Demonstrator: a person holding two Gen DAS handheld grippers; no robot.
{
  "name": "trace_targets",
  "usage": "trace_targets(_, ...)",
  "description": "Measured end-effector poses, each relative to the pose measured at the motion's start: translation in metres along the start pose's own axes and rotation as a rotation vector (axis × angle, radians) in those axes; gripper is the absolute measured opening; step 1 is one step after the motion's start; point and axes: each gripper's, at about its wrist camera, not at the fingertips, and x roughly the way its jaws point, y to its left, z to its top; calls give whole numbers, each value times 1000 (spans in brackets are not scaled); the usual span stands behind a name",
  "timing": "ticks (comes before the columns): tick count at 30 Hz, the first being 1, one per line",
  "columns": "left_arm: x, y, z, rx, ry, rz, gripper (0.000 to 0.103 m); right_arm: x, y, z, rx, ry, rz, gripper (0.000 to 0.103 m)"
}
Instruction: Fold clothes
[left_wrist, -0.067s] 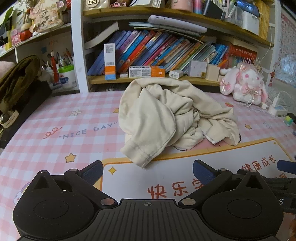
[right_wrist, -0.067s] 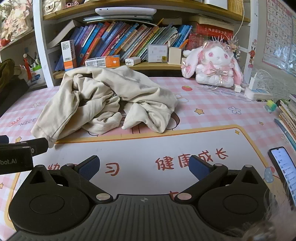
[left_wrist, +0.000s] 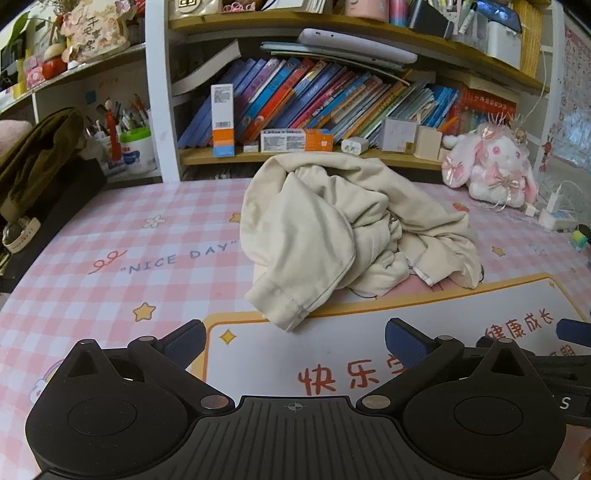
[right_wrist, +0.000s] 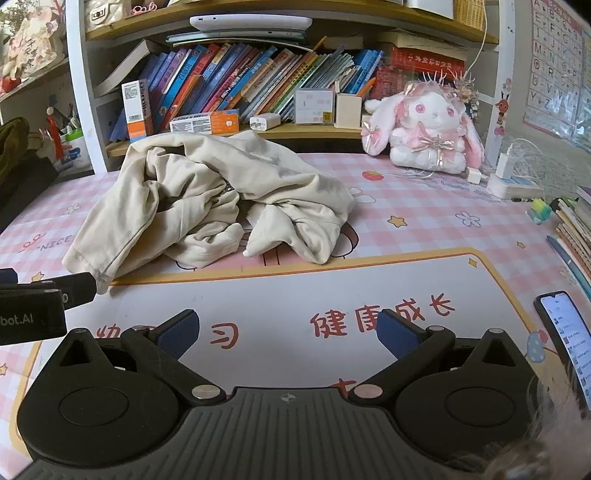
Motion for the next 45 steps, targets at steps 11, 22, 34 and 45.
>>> trace_targets(11, -7, 2, -1, -2, 3, 11, 103, -6, 4, 0, -2, -2, -6, 103)
trace_targets(22, -15, 5, -2, -2, -3, 14, 103, -10, 9, -2, -16, 0, 3, 103)
trace_targets(34, -16, 8, -4, 2, 5, 16, 103, -10, 13, -2, -17, -1, -1, 103)
trace_targets(45, -15, 12, -4, -14, 18, 15, 103, -12, 14, -3, -16, 1, -8, 103)
